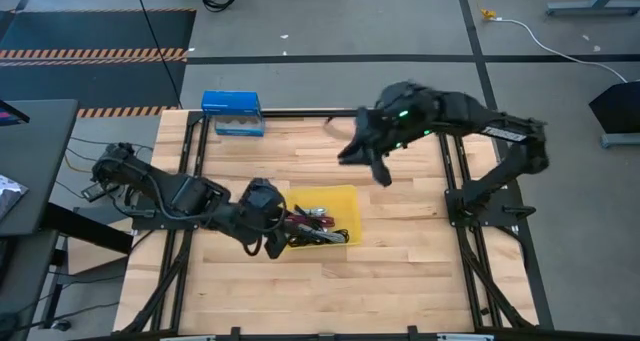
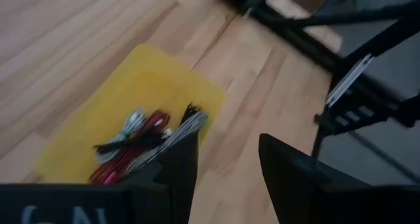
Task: Pick and place USB-C Cables
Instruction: Move the yellow bin to the center of the table
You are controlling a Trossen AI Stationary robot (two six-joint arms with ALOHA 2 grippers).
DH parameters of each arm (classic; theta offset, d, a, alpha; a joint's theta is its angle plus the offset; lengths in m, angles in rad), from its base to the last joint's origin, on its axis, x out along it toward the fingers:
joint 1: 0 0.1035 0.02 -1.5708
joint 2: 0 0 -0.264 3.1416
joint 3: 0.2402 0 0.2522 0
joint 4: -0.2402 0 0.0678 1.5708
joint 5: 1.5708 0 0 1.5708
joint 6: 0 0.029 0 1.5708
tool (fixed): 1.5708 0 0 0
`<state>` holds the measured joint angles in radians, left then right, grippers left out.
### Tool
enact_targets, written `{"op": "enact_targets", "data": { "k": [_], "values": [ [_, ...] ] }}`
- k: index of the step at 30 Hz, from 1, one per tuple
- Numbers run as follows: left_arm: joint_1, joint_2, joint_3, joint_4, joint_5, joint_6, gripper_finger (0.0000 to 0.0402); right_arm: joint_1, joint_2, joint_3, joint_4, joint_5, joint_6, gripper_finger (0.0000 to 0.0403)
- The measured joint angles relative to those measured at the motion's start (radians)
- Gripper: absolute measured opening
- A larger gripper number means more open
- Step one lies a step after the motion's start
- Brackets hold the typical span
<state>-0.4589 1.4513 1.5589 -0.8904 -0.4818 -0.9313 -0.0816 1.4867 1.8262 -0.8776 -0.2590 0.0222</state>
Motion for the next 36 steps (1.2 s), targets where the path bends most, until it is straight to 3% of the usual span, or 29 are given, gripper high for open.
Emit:
{"op": "enact_targets", "data": {
  "k": [4, 8, 13, 24, 36],
  "values": [
    [-0.001, 0.0, 0.0, -0.074, 0.049, -0.008, 0.0169, 0.026, 0.11, 0.07, -0.183, 0.003, -0.017, 0.0076],
    [-0.001, 0.0, 0.0, -0.191, 0.089, -0.03, 0.0169, 0.049, 0.191, 0.07, -0.258, -0.024, 0.008, 0.0076],
    [-0.02, 0.0, 0.0, -0.326, 0.094, -0.099, 0.0169, 0.079, 0.282, 0.07, -0.267, -0.075, 0.054, 0.0076],
    [-0.121, 0.0, 0.0, -0.43, 0.097, -0.196, 0.0169, 0.14, 0.462, 0.07, -0.269, -0.074, 0.064, 0.0075],
    [-0.192, 0.0, 0.0, -0.452, 0.093, -0.301, 0.0169, 0.16, 0.606, 0.07, -0.295, 0.035, 0.061, 0.0075]
  ]
}}
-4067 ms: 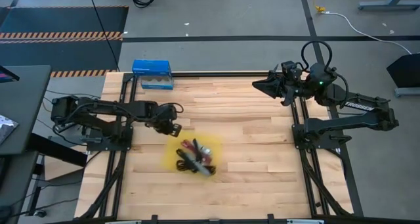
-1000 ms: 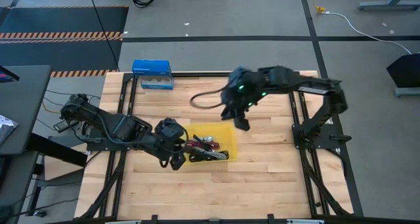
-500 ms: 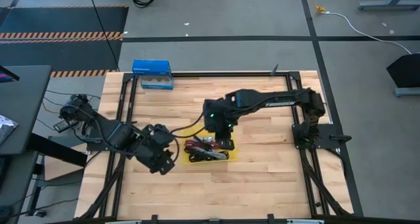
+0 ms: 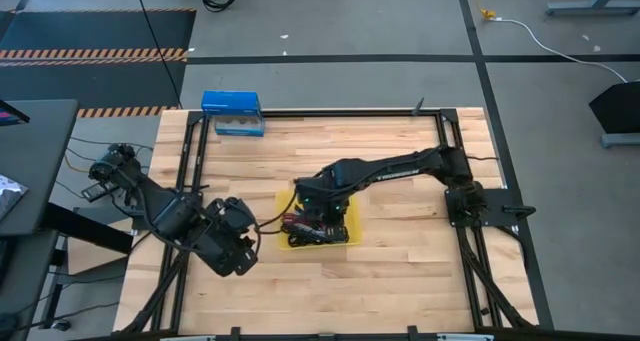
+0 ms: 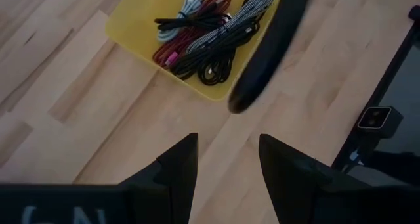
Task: Pick and place USB-C Cables
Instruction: Move the yellow bin to the center of the table
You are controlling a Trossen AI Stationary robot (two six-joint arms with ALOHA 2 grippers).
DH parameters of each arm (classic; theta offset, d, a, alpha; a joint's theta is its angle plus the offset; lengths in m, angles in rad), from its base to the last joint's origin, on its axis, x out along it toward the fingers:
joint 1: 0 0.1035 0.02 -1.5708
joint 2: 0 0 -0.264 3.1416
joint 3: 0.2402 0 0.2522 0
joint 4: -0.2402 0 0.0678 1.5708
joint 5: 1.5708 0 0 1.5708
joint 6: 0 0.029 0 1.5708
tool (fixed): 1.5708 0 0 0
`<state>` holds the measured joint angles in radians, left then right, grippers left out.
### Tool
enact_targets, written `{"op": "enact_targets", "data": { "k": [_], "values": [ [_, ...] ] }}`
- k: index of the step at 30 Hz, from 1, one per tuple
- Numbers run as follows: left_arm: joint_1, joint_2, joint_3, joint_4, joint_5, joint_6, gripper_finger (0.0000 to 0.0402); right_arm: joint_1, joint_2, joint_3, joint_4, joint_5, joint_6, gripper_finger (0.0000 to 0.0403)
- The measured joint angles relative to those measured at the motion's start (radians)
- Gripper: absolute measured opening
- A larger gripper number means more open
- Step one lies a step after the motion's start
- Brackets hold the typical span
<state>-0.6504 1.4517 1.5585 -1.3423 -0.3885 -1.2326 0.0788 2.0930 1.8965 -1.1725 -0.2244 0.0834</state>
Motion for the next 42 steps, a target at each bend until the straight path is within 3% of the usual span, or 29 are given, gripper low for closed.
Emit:
{"op": "enact_targets", "data": {
  "k": [17, 34, 42],
  "values": [
    [-0.016, 0.0, 0.0, 0.02, -0.014, -0.016, 0.0169, -0.069, 0.052, -0.008, 0.009, 0.225, 0.02, 0.0075],
    [-0.016, 0.0, 0.0, 0.023, -0.018, -0.019, 0.0169, -0.167, 0.052, -0.008, 0.067, 0.193, -0.097, 0.0079],
    [-0.016, 0.0, 0.0, 0.023, -0.029, -0.039, 0.0169, -0.166, 0.052, -0.008, 0.118, 0.171, -0.14, 0.014]
  ]
}}
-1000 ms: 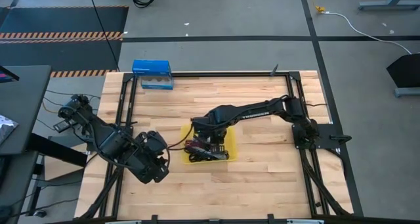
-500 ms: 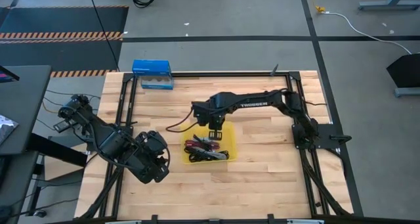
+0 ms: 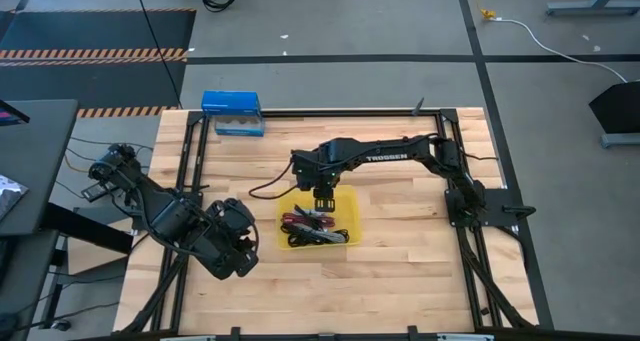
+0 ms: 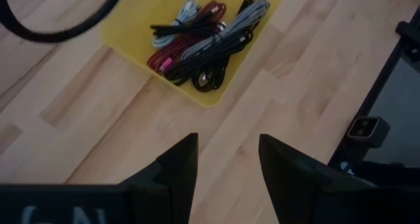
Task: Pick and place USB-C Cables
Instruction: Move the yellow bin to the center of the table
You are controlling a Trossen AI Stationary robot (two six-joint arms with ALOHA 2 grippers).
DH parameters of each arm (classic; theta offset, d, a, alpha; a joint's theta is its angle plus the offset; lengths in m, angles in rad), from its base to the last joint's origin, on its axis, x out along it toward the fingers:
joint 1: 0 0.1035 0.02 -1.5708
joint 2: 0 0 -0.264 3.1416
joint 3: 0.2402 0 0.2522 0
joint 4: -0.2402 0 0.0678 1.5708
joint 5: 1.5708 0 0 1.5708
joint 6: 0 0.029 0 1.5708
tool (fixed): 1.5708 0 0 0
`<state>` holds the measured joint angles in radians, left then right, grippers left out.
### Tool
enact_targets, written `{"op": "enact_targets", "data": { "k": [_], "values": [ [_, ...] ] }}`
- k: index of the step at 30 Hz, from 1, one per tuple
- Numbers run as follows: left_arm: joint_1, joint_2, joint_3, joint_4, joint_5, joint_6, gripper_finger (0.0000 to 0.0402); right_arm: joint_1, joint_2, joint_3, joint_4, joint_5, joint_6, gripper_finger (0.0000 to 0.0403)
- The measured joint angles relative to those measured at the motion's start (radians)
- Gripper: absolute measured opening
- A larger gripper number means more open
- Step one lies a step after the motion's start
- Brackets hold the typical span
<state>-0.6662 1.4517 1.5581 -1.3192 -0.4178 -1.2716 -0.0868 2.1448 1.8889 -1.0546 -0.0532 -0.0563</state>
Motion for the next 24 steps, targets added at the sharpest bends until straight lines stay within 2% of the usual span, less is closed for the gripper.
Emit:
{"op": "enact_targets", "data": {
  "k": [6, 11, 18, 24],
  "values": [
    [0.002, 0.0, 0.0, 0.029, -0.047, 0.0, 0.0169, 0.002, -0.002, -0.018, 0.04, 0.026, -0.006, 0.0192],
    [0.002, 0.0, 0.0, 0.061, -0.072, 0.0, 0.0169, 0.0, -0.002, -0.068, 0.055, 0.032, -0.019, 0.0202],
    [0.002, 0.0, 0.0, 0.085, -0.092, 0.0, 0.0169, -0.001, -0.002, -0.139, 0.053, 0.038, -0.019, 0.0182],
    [0.002, 0.0, 0.0, 0.102, -0.099, 0.0, 0.0169, -0.006, -0.002, -0.154, 0.051, 0.039, -0.032, 0.0127]
  ]
}}
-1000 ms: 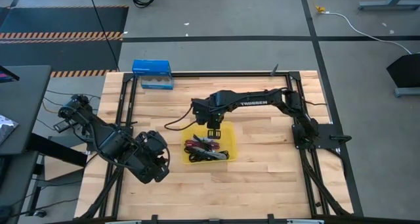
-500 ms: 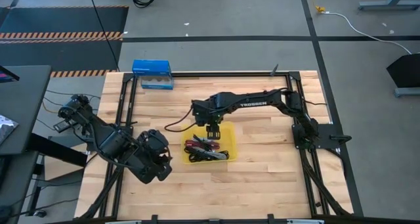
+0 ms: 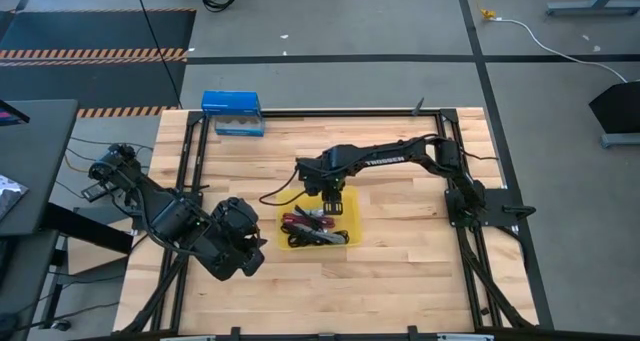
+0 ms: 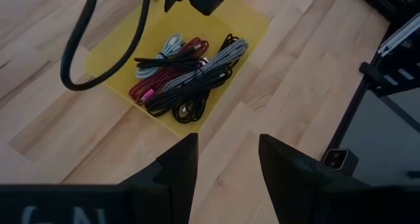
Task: Pick and place USB-C Cables
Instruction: Move the yellow bin to the center of the table
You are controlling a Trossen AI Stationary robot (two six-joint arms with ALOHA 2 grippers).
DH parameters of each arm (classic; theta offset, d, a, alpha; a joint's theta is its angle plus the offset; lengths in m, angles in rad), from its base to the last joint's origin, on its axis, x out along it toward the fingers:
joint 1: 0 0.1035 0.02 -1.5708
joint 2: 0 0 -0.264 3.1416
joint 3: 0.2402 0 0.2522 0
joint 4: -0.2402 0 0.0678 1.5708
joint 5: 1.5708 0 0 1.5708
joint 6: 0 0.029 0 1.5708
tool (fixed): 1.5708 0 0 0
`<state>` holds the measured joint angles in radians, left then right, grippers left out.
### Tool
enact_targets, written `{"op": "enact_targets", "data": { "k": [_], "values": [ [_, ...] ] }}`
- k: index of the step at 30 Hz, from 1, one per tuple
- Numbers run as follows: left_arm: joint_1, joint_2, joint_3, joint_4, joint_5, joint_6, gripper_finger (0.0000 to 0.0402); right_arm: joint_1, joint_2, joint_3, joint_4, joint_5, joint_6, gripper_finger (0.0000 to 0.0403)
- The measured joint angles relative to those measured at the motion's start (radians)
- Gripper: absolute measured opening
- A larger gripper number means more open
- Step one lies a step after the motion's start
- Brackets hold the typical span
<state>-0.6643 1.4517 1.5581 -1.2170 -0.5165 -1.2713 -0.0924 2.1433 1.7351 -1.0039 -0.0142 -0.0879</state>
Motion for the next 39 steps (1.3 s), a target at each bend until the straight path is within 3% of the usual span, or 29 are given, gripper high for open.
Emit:
{"op": "enact_targets", "data": {
  "k": [9, 39],
  "values": [
    [0.0, 0.0, 0.0, 0.018, 0.0, -0.001, 0.0169, -0.036, 0.0, 0.0, -0.014, -0.009, -0.006, 0.0012],
    [0.0, 0.0, 0.0, 0.084, 0.001, -0.009, 0.0169, -0.204, -0.001, 0.001, -0.057, 0.007, -0.126, 0.0004]
  ]
}}
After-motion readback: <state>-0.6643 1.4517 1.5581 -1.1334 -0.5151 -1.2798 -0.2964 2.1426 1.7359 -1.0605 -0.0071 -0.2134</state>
